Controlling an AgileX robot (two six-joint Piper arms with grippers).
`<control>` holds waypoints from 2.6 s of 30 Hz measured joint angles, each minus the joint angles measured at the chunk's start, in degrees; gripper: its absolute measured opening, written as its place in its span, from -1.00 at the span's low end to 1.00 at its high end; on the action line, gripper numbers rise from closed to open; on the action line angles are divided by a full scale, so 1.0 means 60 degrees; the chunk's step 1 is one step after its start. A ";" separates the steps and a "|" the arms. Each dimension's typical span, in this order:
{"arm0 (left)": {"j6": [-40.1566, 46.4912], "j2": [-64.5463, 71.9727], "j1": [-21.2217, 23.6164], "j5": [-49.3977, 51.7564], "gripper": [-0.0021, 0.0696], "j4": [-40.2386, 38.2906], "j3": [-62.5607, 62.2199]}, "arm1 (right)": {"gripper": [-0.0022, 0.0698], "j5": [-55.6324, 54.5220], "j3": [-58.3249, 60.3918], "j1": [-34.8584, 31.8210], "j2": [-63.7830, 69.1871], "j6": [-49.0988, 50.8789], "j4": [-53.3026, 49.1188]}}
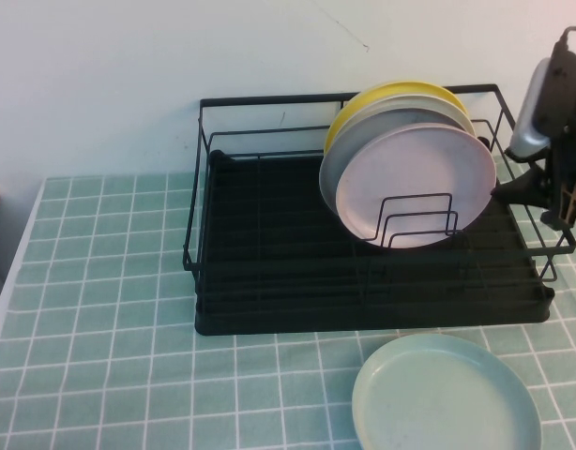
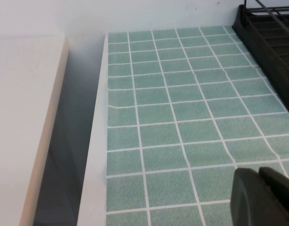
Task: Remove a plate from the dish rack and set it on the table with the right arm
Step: Grasp the plate from the shelf, then place the plate from the table
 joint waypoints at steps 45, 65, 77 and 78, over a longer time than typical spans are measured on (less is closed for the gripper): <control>-0.0002 0.0000 0.0000 0.0000 -0.95 0.0000 0.0000 | -0.87 -0.2647 -0.0061 0.0000 0.1890 -0.1180 0.4316; -0.0002 0.0000 0.0000 0.0000 -0.95 0.0000 0.0000 | -0.91 -0.2279 -0.0061 0.0000 -0.0386 -0.0519 0.6464; 0.0019 0.0000 0.0000 0.0000 -0.95 0.0000 0.0000 | -0.91 0.0486 -0.0061 0.0000 -0.3758 0.3925 0.2094; 0.0019 0.0000 0.0000 0.0000 -0.95 0.0000 0.0000 | -0.91 0.0851 -0.0061 0.0000 -0.4028 0.4479 0.1477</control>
